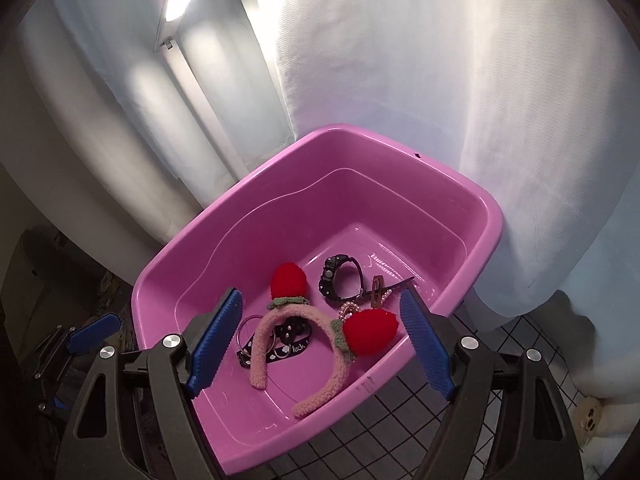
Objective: Organize jewelry
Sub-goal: 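Move both tools back over the table toward the silver ring and sloth toy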
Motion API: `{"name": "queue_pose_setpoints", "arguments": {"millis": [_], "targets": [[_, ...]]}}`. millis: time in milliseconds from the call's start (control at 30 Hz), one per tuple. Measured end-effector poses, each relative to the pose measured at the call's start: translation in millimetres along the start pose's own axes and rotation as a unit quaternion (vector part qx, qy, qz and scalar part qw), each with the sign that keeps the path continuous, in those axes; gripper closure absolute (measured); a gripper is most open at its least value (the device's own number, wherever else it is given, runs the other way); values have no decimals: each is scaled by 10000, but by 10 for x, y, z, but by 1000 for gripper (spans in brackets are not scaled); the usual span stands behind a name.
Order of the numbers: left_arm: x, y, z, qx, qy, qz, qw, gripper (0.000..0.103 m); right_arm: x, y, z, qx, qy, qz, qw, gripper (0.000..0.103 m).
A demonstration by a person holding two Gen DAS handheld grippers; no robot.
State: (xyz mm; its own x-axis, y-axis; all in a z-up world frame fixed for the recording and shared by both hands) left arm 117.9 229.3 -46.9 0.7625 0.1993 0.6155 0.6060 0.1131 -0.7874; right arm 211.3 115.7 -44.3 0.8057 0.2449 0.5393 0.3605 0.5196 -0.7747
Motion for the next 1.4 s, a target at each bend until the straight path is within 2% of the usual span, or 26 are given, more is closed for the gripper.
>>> {"name": "queue_pose_setpoints", "arguments": {"millis": [167,400,633,833,967,1167,1300,1400], "targets": [[-117,-217,-275,-26,-3,-62,10000,11,-299,-547,-437,-36,211,-263,9994,24],[-422,-469,-785,-17,90,-110,9999,9,-1144,-1210,-1459,-628,652,-304,9954,23],[-831,-536,-1403,-219,99,34,9997,8,-2128,-1577,-2381,-1090,1140,-66,9875,23],[-1310,-339,-1900,-401,194,425,9981,8,-2668,-1646,-2772,-1165,1427,73,9829,23],[-1507,-181,-2184,-430,562,571,9959,8,-2823,-1614,-2898,-1196,1521,100,9811,23],[-1613,171,-2495,-521,1173,608,9899,8,-2777,-1480,-3057,-1468,1670,-23,9750,23],[-1652,471,-2616,-720,1210,754,9872,8,-2651,-1294,-3098,-1379,1657,-64,9765,23],[-1712,697,-2644,-660,1182,896,9867,8,-2539,-1089,-3126,-1278,1567,-106,9793,23]]}}
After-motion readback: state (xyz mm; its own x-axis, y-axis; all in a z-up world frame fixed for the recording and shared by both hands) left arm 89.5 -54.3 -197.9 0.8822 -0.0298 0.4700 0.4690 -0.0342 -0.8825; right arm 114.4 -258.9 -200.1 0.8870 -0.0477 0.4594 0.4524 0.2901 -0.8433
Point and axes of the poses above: each gripper's, at about its wrist camera, not at the fingertips, and y roughly the way its jaws point, z to its left, x to its top, the point moved 10 cm from there along y, roughly the way its jaws point, and after that the axes turned 6 degrees about y, right-handed, at the moved point
